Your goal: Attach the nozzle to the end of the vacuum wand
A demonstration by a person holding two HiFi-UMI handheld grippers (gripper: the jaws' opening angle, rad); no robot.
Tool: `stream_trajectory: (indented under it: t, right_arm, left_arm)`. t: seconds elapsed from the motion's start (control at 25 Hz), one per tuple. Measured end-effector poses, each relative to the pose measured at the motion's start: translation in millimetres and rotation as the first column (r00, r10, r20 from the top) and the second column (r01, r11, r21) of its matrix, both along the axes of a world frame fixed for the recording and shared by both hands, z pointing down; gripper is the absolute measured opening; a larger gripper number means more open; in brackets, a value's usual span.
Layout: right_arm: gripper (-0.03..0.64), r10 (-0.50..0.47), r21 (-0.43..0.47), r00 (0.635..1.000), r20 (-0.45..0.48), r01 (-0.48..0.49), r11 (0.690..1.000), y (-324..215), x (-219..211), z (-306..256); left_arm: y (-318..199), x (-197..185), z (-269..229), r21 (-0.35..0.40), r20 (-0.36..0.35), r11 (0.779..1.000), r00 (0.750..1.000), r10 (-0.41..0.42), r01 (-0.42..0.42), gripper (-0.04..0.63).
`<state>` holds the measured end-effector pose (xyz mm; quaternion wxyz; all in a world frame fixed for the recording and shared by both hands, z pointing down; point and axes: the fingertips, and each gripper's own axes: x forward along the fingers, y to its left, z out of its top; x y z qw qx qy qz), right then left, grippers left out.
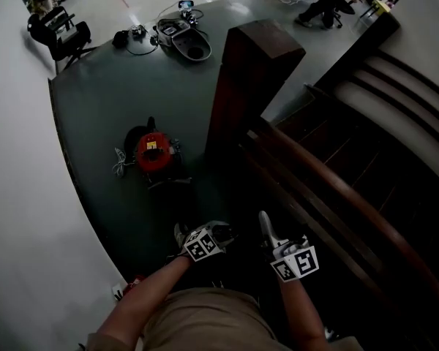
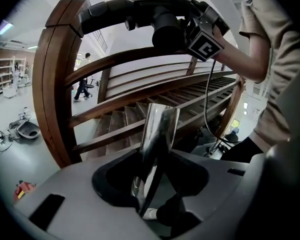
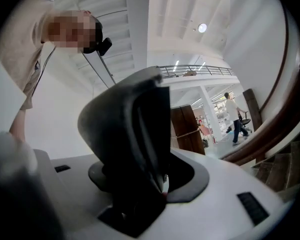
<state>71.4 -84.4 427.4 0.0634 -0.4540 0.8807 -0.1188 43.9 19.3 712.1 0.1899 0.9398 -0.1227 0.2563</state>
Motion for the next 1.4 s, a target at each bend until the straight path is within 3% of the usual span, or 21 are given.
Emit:
stream_trajectory:
  t: [0.24, 0.48, 0.76, 1.2, 1.4]
  right_arm:
    - [0.209, -0.176, 0.0, 0.984, -0.006, 0.176, 0.984, 13.0, -0.7, 14.9]
    - [0.209, -0.258, -0.023, 0.966, -0.008, 0.257, 0.966, 30.0, -12.5, 37.7]
    - [0.209, -0.214, -0.018, 0.972, -0.092, 0.214, 0.977, 40.2, -22.4, 62.3]
    - [0.209, -0.209, 0.041, 0.975, -0.076, 0.213, 0.976, 42.6, -37.9, 70.3]
    - [0.209, -0.196, 0.065, 0.979, -0.053, 0.2, 0.978, 24.3, -40.1, 69.1]
  left_arm:
    - [11.1, 1.2, 3.6, 0.028, 0.07, 0.984, 0.982, -0.178, 0.176, 0.172]
    - [15.3, 1.3, 6.8, 0.084, 0.09, 0.956, 0.953, -0.289, 0.282, 0.172]
    - [19.4, -1.9, 7.0, 0.111, 0.087, 0.919, 0.918, -0.387, 0.377, 0.172]
    - [2.7, -9.6, 7.2, 0.122, 0.074, 0.889, 0.89, -0.451, 0.441, 0.172]
    - [-13.7, -18.8, 4.3, 0.12, 0.075, 0.86, 0.859, -0.507, 0.497, 0.172]
